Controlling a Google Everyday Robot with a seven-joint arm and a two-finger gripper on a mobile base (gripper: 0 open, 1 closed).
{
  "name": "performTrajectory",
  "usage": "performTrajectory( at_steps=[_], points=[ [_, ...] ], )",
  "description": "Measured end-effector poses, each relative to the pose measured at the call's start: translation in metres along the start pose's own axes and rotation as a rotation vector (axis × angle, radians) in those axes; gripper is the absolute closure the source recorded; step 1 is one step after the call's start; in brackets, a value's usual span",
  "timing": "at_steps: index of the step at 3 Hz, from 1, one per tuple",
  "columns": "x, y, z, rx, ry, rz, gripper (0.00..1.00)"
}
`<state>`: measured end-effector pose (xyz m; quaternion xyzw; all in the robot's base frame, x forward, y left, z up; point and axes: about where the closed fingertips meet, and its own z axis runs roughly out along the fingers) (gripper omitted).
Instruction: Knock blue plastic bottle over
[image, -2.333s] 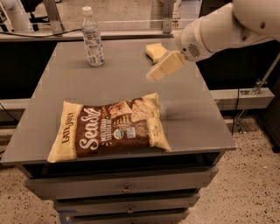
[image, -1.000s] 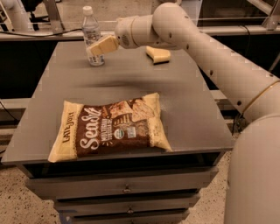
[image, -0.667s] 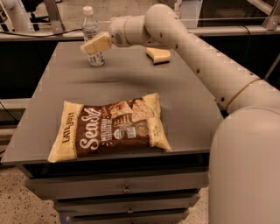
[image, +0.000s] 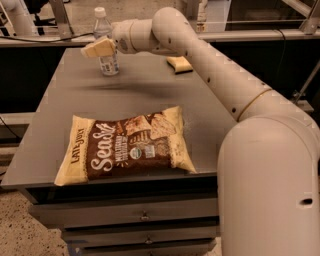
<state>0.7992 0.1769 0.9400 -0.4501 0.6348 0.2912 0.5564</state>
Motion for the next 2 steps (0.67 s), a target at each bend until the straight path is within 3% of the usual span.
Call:
performTrajectory(
  at_steps=[2],
  points=[
    [0.0028, 0.0048, 0.0081, -0.009, -0.01, 0.009, 0.62]
  ],
)
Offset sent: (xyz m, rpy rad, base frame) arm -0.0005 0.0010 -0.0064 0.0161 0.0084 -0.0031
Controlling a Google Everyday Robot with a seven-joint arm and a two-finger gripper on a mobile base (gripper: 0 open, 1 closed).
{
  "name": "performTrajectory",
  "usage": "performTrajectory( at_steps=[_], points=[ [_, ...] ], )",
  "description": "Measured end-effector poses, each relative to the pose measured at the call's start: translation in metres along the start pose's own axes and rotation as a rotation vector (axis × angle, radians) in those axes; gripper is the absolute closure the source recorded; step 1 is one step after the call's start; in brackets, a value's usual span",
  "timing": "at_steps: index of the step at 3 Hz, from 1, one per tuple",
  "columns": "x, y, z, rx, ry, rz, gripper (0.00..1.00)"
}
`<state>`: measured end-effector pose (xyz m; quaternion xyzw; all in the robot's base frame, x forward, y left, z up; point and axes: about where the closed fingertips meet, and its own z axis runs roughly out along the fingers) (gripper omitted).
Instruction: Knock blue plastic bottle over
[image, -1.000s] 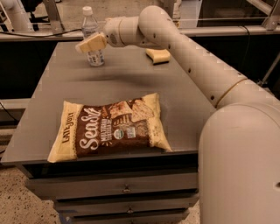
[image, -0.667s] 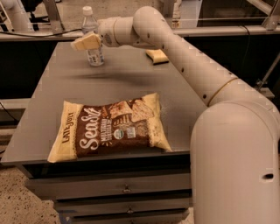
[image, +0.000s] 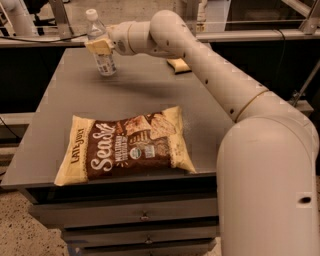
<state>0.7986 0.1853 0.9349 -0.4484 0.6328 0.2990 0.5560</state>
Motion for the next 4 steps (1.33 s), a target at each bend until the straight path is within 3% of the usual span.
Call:
performTrajectory(
  at_steps=[1, 2, 4],
  points=[
    [0.0, 0.0, -0.007, 0.004, -0.001, 0.006, 0.86],
    [-0.011, -0.004, -0.022, -0.015, 0.012, 0.0, 1.0],
    [-0.031, 0.004, -0.08, -0.139, 0.129, -0.114, 1.0]
  ],
)
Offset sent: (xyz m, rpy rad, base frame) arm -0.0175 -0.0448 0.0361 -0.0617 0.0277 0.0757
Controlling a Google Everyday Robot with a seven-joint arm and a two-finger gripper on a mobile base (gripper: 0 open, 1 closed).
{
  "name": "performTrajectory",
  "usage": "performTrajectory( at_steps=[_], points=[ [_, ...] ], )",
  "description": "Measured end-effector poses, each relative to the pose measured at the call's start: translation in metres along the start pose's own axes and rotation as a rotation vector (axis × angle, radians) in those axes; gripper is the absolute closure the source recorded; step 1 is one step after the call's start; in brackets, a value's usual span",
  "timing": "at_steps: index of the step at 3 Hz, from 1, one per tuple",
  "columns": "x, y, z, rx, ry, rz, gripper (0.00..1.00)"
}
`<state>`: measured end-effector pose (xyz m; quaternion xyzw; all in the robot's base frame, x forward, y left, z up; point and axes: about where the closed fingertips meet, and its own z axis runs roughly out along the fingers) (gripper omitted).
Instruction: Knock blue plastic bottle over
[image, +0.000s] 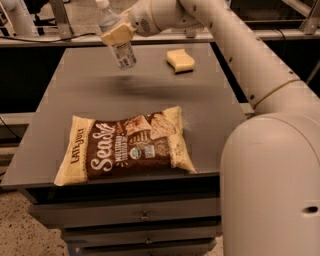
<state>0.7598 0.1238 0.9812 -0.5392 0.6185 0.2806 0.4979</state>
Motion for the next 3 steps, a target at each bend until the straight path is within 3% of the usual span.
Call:
performTrajectory(
  at_steps=[1, 3],
  points=[
    [0.005, 0.022, -0.013, -0.091, 0.112, -0.089, 1.0],
    [0.022, 0.073, -0.009, -0.258, 0.337, -0.285, 1.0]
  ],
)
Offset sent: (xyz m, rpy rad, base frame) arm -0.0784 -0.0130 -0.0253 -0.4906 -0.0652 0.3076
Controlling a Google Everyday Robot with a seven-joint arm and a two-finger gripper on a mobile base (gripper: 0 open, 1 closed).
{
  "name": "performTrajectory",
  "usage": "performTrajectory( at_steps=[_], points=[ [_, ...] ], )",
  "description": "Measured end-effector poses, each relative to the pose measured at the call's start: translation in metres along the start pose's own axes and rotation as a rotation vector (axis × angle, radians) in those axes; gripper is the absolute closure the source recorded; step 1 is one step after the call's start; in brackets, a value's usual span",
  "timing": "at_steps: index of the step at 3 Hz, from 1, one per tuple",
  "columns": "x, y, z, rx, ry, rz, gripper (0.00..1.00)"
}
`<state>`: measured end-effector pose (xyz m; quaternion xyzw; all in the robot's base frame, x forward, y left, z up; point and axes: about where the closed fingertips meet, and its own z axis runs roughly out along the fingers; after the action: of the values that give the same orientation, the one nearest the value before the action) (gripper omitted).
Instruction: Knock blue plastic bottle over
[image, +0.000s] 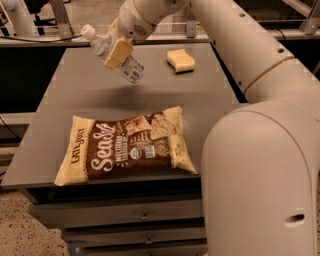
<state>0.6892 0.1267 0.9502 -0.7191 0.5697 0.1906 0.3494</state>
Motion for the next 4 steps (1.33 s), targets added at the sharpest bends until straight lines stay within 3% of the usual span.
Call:
performTrajectory(
  at_steps=[2, 3, 4],
  points=[
    [0.008, 0.037, 0.035, -0.078, 0.29, -0.217, 1.0],
    [0.019, 0.046, 0.051, -0.103, 0.386, -0.246, 1.0],
    [0.029, 0.05, 0.064, -0.129, 0.423, -0.226, 0.82]
  ],
)
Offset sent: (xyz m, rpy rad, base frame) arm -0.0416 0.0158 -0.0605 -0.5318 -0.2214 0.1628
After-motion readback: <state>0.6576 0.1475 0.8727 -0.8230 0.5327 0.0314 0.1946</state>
